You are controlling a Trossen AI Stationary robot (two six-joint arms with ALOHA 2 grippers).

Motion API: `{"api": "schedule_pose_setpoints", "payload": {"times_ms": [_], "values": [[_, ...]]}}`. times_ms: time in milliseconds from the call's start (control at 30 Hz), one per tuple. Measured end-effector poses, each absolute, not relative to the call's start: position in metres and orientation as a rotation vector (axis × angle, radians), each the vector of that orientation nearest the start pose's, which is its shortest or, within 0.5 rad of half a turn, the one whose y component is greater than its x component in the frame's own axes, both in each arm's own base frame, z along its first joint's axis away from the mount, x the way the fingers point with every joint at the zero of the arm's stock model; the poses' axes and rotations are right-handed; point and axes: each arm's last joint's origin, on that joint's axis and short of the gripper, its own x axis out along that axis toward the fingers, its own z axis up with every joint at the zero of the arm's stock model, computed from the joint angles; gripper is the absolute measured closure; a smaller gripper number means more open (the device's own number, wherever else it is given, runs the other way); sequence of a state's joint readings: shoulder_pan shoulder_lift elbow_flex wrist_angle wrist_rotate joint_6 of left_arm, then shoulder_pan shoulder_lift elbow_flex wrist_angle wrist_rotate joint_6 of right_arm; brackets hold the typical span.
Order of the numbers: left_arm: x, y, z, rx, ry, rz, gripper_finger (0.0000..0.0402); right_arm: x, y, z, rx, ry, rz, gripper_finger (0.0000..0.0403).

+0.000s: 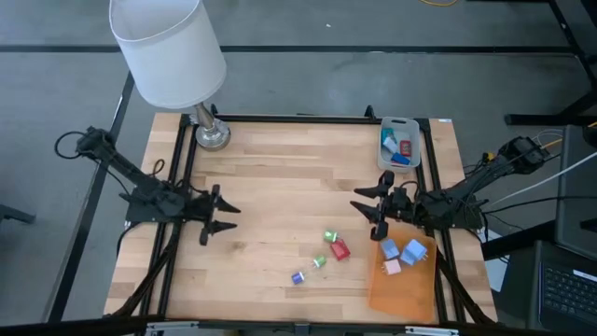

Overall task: Pick & Place Office items
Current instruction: Put the top green charger adapter into the orange bin

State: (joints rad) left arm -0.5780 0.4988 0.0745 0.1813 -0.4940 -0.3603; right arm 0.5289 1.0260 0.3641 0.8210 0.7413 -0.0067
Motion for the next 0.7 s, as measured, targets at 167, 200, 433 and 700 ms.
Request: {"api": "schedule_pose_setpoints", "payload": {"times_ms": [167, 200, 433, 700], "values": [[0.134, -0.062, 0.164, -0.198, 0.339, -0.012, 0.0185, 0.185, 0.082, 0.240, 0.091, -0.129, -0.228, 0.0232], [0.140, -0.063, 0.165, -0.181, 0.362, -0.007, 0.0185, 0.185, 0.081, 0.240, 0.094, -0.129, -0.230, 0.0232], [0.187, -0.084, 0.169, -0.113, 0.452, 0.004, 0.0187, 0.185, 0.081, 0.240, 0.111, -0.130, -0.225, 0.0232], [0.248, -0.104, 0.162, 0.118, 0.559, -0.026, 0.0187, 0.186, 0.083, 0.240, 0.103, -0.127, -0.163, 0.0232]]}}
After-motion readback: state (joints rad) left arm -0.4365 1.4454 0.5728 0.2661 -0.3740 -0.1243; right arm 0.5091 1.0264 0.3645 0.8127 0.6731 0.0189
